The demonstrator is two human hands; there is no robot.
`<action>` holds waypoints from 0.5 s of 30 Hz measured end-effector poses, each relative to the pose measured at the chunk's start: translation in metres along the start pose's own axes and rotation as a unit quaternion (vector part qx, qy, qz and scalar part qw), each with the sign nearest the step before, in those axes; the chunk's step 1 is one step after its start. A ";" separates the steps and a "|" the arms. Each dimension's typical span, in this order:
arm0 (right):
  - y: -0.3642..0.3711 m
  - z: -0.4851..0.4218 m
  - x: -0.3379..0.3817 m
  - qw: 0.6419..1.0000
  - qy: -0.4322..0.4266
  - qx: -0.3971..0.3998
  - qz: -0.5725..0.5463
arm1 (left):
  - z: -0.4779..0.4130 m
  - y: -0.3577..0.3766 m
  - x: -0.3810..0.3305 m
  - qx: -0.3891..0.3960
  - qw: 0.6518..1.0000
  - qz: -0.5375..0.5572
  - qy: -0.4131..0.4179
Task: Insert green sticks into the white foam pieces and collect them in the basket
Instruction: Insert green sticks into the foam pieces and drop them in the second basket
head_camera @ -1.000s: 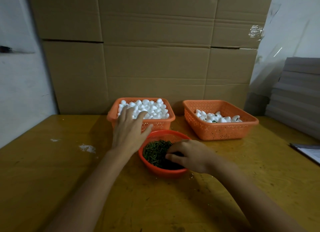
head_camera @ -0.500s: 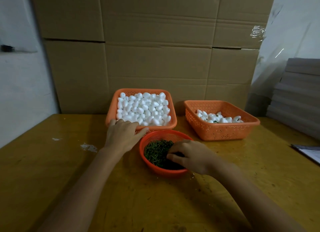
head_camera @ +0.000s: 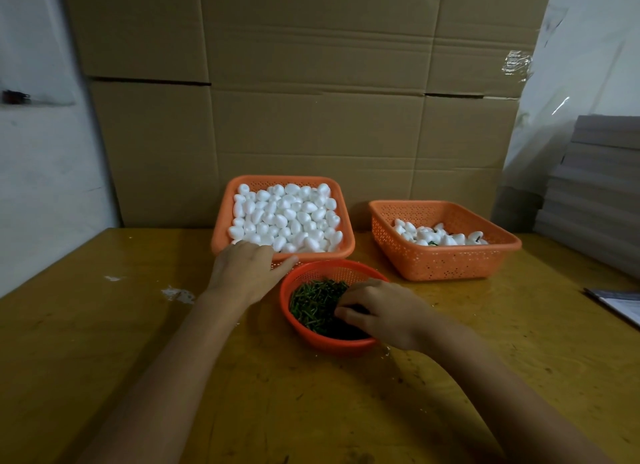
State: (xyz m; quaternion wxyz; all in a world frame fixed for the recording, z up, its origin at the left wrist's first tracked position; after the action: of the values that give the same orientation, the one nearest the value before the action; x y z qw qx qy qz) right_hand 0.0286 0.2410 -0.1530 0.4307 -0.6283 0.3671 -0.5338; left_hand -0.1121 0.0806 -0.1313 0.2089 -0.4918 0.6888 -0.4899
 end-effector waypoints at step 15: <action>0.001 -0.001 -0.002 1.000 0.003 0.001 0.003 | 0.000 -0.013 0.009 -0.049 0.999 0.010 -0.011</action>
State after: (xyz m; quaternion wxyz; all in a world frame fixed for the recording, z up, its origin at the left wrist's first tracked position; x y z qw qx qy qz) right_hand 0.0273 0.2422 -0.1543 0.4315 -0.6251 0.3697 -0.5352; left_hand -0.1097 0.0727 -0.1176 0.1971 -0.5002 0.7143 -0.4481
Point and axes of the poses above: each hand's wrist, its own z-axis away from the middle knuckle, its own y-axis out of the palm, x = y × z, the point moved 8 cm from there along -z, towards the middle knuckle, and after that the axes turned 14 degrees about -z, right-handed, at the moved point
